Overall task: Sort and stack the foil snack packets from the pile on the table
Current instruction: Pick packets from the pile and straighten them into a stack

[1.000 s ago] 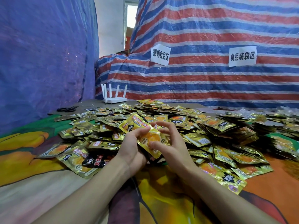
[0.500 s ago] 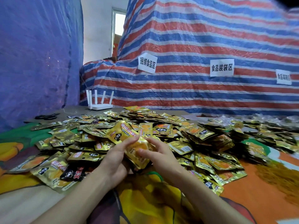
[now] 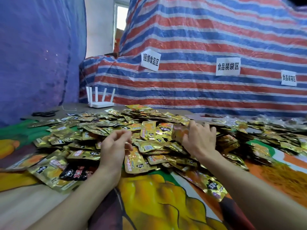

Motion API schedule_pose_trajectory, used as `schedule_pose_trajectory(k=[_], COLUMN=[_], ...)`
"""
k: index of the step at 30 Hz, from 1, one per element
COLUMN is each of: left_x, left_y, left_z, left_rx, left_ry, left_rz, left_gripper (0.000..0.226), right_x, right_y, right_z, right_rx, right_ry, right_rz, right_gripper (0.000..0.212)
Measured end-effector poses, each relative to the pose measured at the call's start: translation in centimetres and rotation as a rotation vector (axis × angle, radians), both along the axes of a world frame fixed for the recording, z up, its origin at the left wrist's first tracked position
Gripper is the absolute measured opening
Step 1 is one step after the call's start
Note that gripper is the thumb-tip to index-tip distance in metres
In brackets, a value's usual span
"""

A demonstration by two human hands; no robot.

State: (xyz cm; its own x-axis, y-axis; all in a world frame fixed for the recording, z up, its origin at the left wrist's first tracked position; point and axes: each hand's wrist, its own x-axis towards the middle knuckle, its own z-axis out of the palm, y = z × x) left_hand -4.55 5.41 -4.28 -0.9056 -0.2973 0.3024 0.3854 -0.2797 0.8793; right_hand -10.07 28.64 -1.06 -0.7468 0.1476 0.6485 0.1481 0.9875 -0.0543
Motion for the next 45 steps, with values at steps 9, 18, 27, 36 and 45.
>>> schedule_pose_trajectory(k=[9, 18, 27, 36, 45], left_x=[1.4, -0.4, -4.1, -3.2, -2.6], left_y=[-0.3, -9.4, -9.6, -9.0, -8.5], left_z=[1.5, 3.8, -0.1, -0.1, -0.4], left_rx=[-0.745, -1.470, -1.427, -1.463, -1.473], left_ry=[0.312, -0.186, -0.255, 0.117, 0.048], left_rz=[0.244, 0.313, 0.475, 0.601, 0.413], left_gripper=[0.023, 0.073, 0.051, 0.014, 0.035], right_x=[0.7, -0.7, -0.6, 1.3, 1.8], right_y=[-1.5, -8.7, -10.8, -10.5, -10.6], right_z=[-2.4, -2.7, -4.0, -2.4, -2.4], right_rx=[-0.033, -0.177, -0.192, -0.173, -0.128], right_ry=[0.093, -0.542, -0.553, -0.610, -0.459], right_rz=[0.160, 0.545, 0.594, 0.780, 0.737], right_gripper=[0.044, 0.074, 0.083, 0.099, 0.034])
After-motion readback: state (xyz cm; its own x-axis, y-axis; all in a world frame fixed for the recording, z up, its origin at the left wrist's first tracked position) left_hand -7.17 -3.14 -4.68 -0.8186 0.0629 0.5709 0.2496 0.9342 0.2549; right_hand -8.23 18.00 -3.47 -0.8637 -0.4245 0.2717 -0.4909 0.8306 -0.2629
